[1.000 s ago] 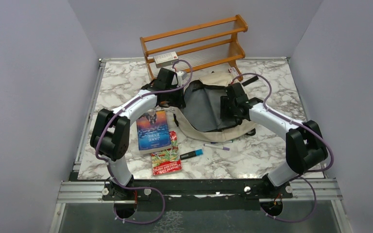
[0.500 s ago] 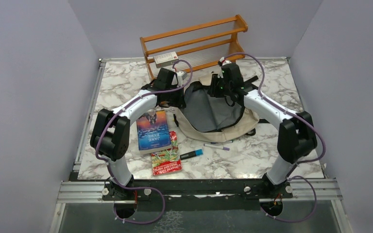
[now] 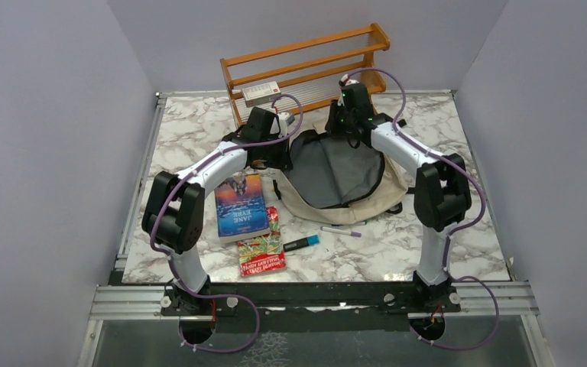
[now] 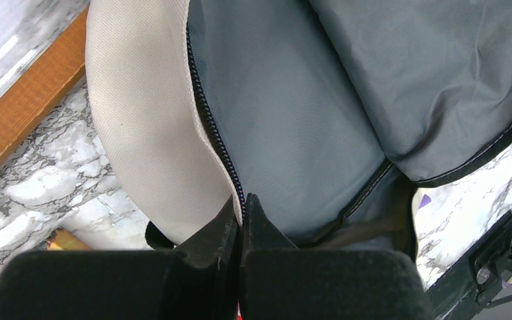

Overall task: Pack the student bag
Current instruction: Adjust the student bag at the center of the board.

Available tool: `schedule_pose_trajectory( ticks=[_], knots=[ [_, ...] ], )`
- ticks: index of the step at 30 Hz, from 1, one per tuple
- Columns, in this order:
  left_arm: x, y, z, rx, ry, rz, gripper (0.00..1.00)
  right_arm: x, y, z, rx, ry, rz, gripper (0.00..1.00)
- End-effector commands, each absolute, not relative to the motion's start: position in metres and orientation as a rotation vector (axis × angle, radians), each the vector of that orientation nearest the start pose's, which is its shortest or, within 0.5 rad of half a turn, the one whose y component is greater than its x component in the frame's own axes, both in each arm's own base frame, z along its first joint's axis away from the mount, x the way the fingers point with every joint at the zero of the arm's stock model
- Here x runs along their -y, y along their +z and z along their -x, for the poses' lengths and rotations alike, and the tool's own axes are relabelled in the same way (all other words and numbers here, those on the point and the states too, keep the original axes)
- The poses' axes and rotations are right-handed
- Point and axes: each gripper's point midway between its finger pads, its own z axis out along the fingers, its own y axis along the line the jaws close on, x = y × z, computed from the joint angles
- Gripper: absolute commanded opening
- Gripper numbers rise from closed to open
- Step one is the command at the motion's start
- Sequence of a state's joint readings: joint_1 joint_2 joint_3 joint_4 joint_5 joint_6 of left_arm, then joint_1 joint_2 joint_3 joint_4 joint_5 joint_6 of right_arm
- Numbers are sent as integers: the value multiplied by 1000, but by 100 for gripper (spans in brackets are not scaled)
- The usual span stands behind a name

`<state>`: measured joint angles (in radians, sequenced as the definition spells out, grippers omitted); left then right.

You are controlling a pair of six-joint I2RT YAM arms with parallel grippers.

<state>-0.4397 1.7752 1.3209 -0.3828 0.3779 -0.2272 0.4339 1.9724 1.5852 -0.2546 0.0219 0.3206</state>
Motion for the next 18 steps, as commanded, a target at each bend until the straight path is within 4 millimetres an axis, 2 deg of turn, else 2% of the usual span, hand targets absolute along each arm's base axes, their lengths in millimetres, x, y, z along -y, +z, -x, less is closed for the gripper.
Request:
schedule_pose_trajectory(
  ticks=[1,7,10,12,14,18],
  knots=[
    [259,120,-370,-2416,-792,-462,0,-205,140,-528,-2209,309,29,29],
    [259,119,-371,-2419,-788,-460,0,-183,118,-538,-2251,313,-7,29],
    [259,118,-371,-2420,-787,-460,0,-182,113,-537,-2249,320,9,30],
    [258,118,-371,-2420,-790,-459,0,-188,115,-534,-2247,356,43,31],
    [259,118,-370,-2421,-793,-459,0,-189,123,-532,-2234,372,57,32],
    [259,119,-370,-2420,-798,-460,0,-197,162,-522,-2142,450,134,38]
  ],
)
